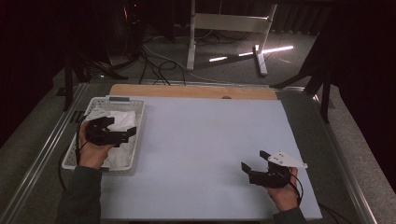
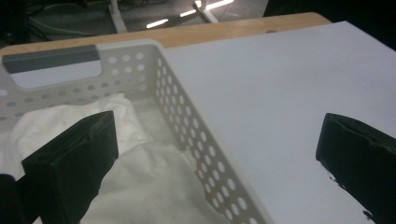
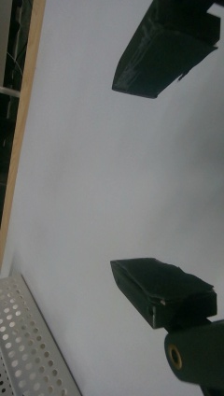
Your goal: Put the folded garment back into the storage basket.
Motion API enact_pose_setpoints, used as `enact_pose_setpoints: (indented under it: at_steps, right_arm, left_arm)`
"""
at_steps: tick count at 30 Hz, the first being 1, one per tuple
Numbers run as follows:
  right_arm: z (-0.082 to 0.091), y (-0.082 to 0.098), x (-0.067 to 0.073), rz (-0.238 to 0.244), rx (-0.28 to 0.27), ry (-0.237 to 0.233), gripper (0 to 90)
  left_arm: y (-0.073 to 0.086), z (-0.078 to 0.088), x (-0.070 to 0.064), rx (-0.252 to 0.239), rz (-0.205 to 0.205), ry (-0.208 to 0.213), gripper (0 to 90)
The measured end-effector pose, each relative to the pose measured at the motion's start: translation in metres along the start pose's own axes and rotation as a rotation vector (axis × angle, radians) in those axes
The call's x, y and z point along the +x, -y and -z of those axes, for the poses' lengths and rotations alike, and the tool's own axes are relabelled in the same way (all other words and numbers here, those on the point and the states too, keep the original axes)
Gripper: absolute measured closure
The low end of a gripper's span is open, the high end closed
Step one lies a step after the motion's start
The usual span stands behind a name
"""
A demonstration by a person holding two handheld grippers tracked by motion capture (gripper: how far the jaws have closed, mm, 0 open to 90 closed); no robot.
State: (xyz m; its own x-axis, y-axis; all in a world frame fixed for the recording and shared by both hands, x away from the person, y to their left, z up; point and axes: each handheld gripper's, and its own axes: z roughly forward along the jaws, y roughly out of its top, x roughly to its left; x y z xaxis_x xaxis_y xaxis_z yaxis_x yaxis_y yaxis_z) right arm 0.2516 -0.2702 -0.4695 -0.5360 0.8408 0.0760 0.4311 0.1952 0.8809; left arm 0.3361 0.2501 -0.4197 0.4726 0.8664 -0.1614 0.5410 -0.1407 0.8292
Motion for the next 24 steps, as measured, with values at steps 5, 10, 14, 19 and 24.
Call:
enact_pose_setpoints:
  at_steps: [5,10,14,19,24]
  right_arm:
    - [0.002,0.0,-0.001,-0.006,-0.007,0.005,12.1]
    - [0.004,0.0,-0.003,-0.003,-0.016,0.006,12.0]
    - [0.005,0.0,-0.003,0.002,-0.024,0.003,12.0]
    - [0.006,0.0,-0.004,0.009,-0.035,0.005,11.6]
    - [0.007,-0.001,-0.004,0.008,-0.038,0.007,11.3]
  left_arm:
    - [0.007,0.004,-0.009,-0.024,-0.004,0.016,0.2]
    - [0.014,0.007,-0.014,-0.048,-0.012,0.016,0.2]
    - [0.02,0.009,-0.019,-0.07,-0.022,0.026,0.2]
    - [0.024,0.009,-0.025,-0.081,-0.04,0.038,0.2]
    - [0.03,0.005,-0.03,-0.083,-0.053,0.038,0.2]
